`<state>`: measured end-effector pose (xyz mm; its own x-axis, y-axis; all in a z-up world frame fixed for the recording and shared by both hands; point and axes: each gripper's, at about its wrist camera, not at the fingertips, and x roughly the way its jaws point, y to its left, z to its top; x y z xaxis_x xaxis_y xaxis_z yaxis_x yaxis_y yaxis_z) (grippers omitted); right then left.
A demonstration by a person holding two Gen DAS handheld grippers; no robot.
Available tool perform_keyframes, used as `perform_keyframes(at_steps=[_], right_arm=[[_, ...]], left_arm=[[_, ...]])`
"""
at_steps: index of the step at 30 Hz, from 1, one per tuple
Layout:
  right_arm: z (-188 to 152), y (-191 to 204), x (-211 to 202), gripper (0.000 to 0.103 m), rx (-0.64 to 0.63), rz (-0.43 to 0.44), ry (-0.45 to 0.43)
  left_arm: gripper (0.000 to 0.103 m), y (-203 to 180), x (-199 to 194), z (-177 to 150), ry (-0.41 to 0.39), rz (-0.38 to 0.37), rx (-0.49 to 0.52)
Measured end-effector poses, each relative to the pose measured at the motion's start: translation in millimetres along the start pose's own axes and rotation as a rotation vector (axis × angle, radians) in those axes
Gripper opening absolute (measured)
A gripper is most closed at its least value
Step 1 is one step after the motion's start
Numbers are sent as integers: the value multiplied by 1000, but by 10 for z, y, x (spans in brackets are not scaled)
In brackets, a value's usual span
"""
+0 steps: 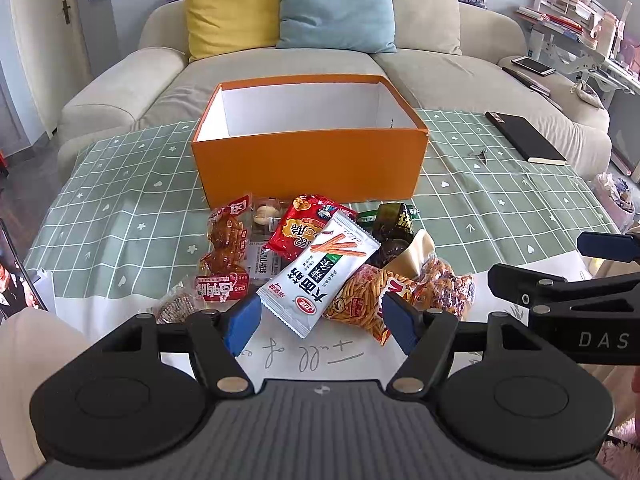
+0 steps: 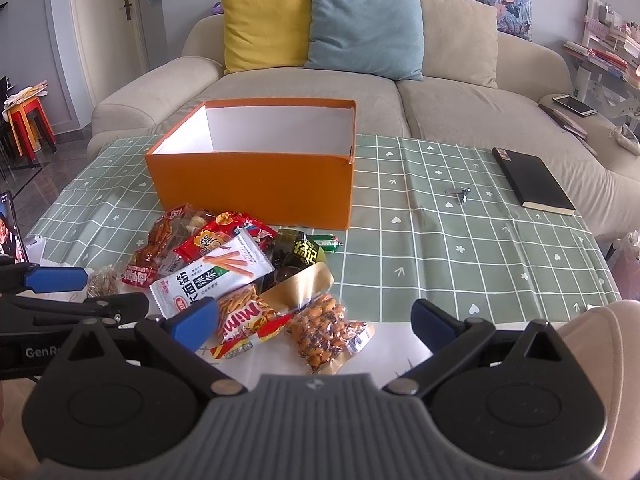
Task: Organize snacks
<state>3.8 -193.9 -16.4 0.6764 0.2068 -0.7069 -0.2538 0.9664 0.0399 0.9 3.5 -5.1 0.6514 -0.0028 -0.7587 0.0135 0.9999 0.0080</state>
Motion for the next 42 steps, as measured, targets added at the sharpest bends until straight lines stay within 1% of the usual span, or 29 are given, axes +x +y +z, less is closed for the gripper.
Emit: perform_keyframes(at_steps=[12,19,22,25,26,27,28,29,30,31,34,36,38,40,42], right_arm=[[-51,38,22,99,2,4,5],[-26,18,27,99,8,21,17],[-16,-12,78,99,23,38,44],[-10,-48,201,99,40,76,102],[-12,-60,244,93,45,88,119],[-14,-71,290,89,49,99,138],[-16,-80,339,83,52,108,159],[-15,-88,399,79,56,118,185],[-21,-91,452,78,59,128,208],[-26,-89,511,76,59,140,231],[-45,-73,645,73,37,151,275],[-52,-71,728,72,12,136,291],[-58,-82,805,72,-14,113,302],[-51,-118,900,72,-61,100,318],[-51,-127,980,73,-122,84,321]], left_arm=[[81,-8,7,-19,2,-2,-1],[81,-24,21,-14,9,-7,-5],[81,2,75,5,32,-46,-14],[74,48,170,31,60,-73,-5],[69,71,217,34,74,-84,-5],[66,91,260,33,89,-98,-8],[66,121,302,30,102,-112,-16],[62,153,349,23,116,-126,-23],[56,173,394,19,127,-138,-23],[54,192,437,16,135,-147,-20],[53,219,543,15,148,-195,-6],[53,192,592,23,145,-226,21],[54,134,634,35,133,-239,63],[58,68,685,54,125,-261,110],[64,-4,741,71,113,-288,169]])
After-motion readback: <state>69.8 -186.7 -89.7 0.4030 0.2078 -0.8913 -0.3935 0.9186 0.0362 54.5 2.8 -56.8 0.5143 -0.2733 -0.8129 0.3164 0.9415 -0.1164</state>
